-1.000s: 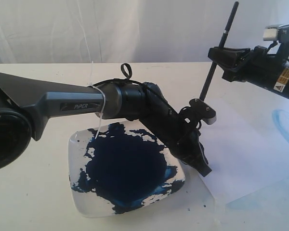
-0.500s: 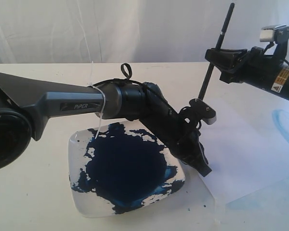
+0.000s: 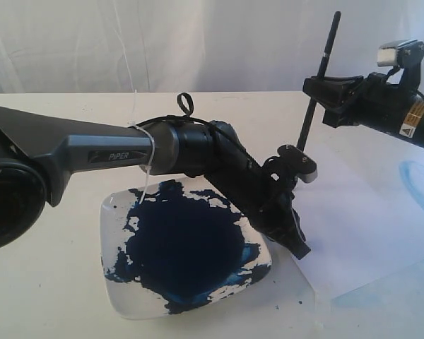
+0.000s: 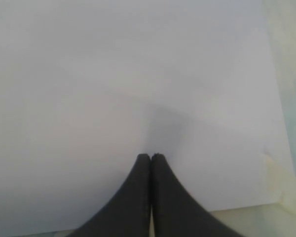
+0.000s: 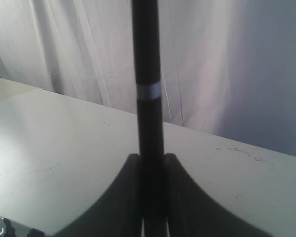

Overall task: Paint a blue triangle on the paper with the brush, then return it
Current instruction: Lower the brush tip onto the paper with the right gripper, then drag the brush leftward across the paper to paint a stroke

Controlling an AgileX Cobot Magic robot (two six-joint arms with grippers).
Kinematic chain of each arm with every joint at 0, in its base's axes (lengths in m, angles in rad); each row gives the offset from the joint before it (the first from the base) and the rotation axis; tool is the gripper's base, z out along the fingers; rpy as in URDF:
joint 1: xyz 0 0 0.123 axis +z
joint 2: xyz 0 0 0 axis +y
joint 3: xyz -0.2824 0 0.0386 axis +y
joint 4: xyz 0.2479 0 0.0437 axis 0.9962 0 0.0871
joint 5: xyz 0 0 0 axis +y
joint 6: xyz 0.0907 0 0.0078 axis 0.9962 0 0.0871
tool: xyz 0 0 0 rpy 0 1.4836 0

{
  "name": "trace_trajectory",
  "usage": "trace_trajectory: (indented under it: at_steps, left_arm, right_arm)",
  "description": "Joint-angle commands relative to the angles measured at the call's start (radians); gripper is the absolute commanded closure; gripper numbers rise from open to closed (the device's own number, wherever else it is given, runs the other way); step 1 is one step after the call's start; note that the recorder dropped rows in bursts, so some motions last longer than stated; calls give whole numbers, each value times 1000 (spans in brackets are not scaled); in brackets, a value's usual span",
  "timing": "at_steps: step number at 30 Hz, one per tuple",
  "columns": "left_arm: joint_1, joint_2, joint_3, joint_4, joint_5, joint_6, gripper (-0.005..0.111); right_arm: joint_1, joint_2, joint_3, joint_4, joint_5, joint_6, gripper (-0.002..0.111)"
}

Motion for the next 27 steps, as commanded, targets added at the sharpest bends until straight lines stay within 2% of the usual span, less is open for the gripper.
trace_trajectory:
  at_steps: [1, 15, 27]
  left_arm:
    - [-6, 8, -2, 4, 13, 2, 107]
    - [-6, 8, -2, 4, 11, 2, 107]
    - [-6, 3, -2, 2, 11, 4, 107]
  right_arm:
    - [-42, 5, -5, -8, 9, -13, 108]
    - [-170, 5, -5, -6, -20, -15, 108]
    - [-186, 3, -5, 22, -66, -15, 108]
